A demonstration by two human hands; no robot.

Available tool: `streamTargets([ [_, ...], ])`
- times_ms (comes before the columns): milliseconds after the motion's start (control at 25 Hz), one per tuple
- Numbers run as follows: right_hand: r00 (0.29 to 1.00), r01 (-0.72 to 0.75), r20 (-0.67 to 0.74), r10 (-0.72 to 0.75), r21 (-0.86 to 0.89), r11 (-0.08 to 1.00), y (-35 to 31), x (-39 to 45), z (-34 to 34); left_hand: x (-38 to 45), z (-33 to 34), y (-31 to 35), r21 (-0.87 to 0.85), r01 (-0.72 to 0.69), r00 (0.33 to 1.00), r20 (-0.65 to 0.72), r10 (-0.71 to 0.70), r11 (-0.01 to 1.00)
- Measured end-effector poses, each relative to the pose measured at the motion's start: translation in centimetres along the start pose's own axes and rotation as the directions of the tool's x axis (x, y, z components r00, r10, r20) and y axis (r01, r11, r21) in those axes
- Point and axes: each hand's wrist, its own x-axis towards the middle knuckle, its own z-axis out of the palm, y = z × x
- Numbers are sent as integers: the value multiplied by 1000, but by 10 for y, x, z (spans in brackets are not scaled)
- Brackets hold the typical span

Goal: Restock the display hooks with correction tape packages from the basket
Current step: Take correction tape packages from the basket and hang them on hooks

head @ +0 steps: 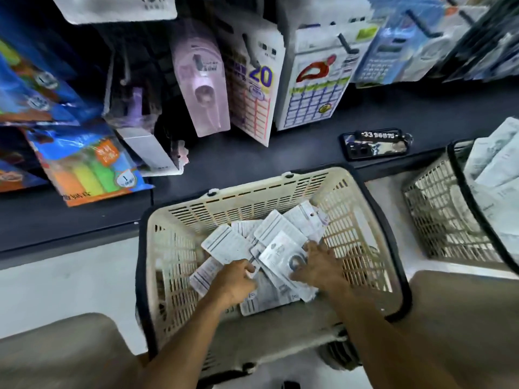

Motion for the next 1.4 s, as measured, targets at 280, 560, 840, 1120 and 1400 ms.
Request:
streamTargets([
  [280,839,-49,410,-358,712,700,-2,-6,-23,1,10,9,-576,127,981,192,-17,807],
  [560,997,26,-70,12,513,858,-47,5,-23,7,-3,-3,-827,-16,968,-153,-198,562],
  [840,979,194,-28,-200,407,893,-24,12,-27,12,0,-21,-783,10,946,-195,-261,622],
  [1120,817,463,-65,-573,667,584,-29,-19,-56,9,-18,-22,-812,150,988,105,-112,563],
  [1400,921,388,-220,-321,576,719,-63,-14,7,12,-12,-29,-797,37,989,-57,-136,603],
])
